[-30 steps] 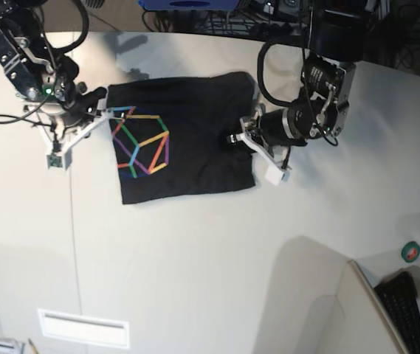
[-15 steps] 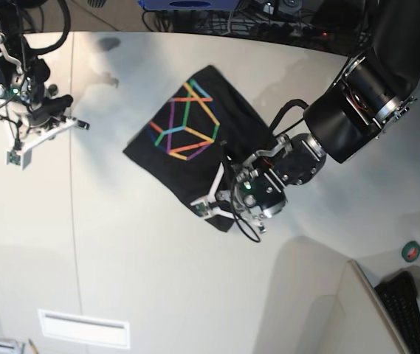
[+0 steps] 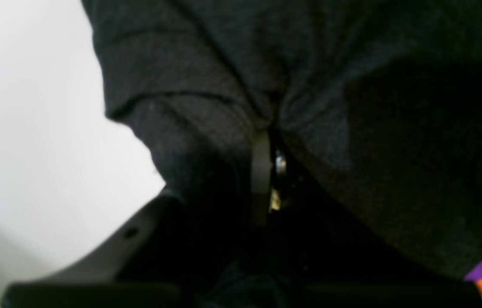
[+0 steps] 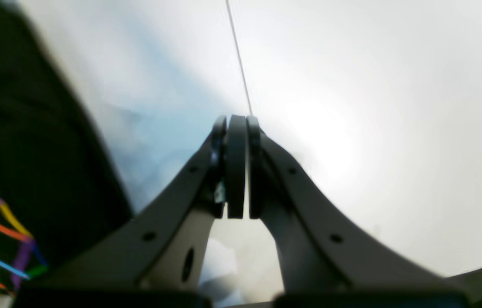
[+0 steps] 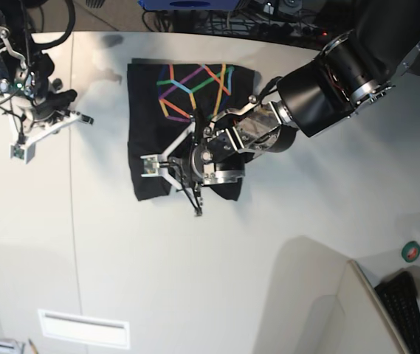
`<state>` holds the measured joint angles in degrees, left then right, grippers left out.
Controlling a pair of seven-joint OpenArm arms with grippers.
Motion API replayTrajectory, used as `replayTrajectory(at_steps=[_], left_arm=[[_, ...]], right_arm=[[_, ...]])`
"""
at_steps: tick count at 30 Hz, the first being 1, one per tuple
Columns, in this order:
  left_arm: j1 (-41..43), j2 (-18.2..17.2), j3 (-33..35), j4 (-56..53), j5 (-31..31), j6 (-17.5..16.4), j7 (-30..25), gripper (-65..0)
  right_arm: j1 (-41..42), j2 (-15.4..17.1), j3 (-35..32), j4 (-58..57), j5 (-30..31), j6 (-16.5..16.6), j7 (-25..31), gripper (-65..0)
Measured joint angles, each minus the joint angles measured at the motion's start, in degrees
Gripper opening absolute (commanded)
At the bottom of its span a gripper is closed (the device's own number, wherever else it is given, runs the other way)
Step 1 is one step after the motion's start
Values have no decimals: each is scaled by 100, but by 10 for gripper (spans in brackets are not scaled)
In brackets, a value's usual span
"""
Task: Layout the t-shirt on the table in an organized manner, then fold the t-shirt properly
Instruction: 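Rotate the folded shirt with the left gripper, print edge toward the robot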
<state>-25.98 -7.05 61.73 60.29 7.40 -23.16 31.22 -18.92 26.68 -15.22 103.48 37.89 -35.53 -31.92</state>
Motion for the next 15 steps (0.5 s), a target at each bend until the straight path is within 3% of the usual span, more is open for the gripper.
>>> replayTrajectory(at_steps=[5,10,15], left_arm=[[-28,131,2,-4,-13,-48,24,-650],[-22,168,15,-68,2,-76,-601,-650],[-20,208,24,-68,-11,-87,-621,-650]], right_arm=[[17,-35,0,-9,0,0,0,-650],[17,-35,0,-9,0,0,4,-650],[17,-33,0,-9,0,0,4,-650]])
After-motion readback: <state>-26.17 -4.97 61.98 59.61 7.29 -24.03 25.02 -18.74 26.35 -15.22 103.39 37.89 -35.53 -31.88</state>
